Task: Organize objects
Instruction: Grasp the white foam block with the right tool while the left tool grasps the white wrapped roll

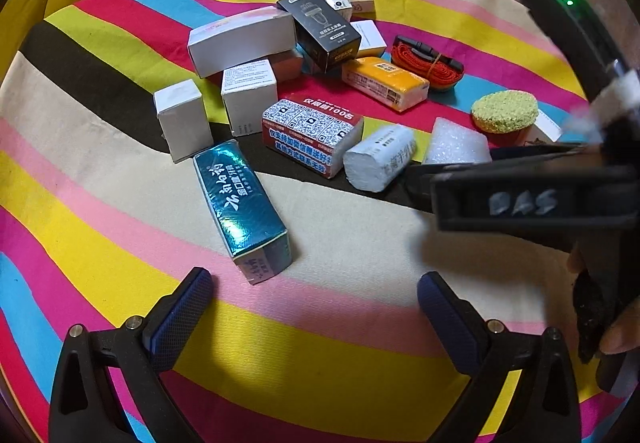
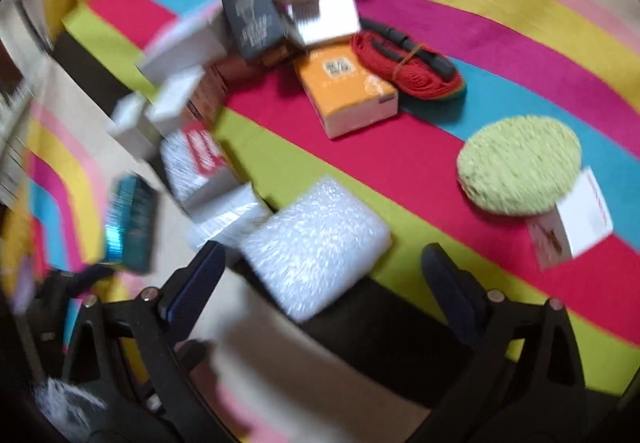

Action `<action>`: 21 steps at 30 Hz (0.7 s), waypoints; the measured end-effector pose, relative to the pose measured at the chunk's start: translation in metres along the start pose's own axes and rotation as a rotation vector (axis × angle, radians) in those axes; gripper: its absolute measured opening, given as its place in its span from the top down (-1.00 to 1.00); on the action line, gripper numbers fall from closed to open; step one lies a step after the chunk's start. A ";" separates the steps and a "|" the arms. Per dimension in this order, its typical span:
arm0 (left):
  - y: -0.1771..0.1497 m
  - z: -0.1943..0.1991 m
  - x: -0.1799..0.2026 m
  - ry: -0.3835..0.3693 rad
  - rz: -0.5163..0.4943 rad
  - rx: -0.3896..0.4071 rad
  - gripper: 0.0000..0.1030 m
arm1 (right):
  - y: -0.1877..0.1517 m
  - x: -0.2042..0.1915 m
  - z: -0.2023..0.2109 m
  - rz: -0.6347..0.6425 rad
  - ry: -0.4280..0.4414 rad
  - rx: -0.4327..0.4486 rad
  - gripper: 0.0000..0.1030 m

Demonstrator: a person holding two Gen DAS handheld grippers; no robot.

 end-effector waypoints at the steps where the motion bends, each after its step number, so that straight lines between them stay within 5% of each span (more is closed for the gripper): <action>1: 0.000 0.000 0.000 0.001 -0.001 0.000 -1.00 | -0.001 0.000 0.001 0.027 -0.034 0.010 -0.61; 2: 0.000 0.000 0.000 0.002 -0.001 -0.001 -1.00 | -0.003 0.000 0.005 0.025 -0.005 0.026 -0.38; 8: 0.000 -0.001 0.000 0.003 -0.001 -0.001 -1.00 | -0.057 0.029 0.032 0.022 0.074 0.067 -0.37; 14: 0.000 -0.001 0.001 0.014 -0.005 -0.004 -1.00 | -0.109 0.064 0.052 0.047 -0.018 0.105 -0.38; 21: 0.010 -0.013 0.020 0.048 0.030 -0.041 -1.00 | -0.104 0.074 0.065 0.009 -0.053 0.156 -0.39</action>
Point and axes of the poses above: each gripper's, at about its wrist camera, not at the fingertips, and z roughly against the way its jaws point, x to its right, y to its top, the point moved 10 cm from there along -z, roughly the way its jaws point, and after that the axes turned 6 degrees about -y, right-handed, at the moved point
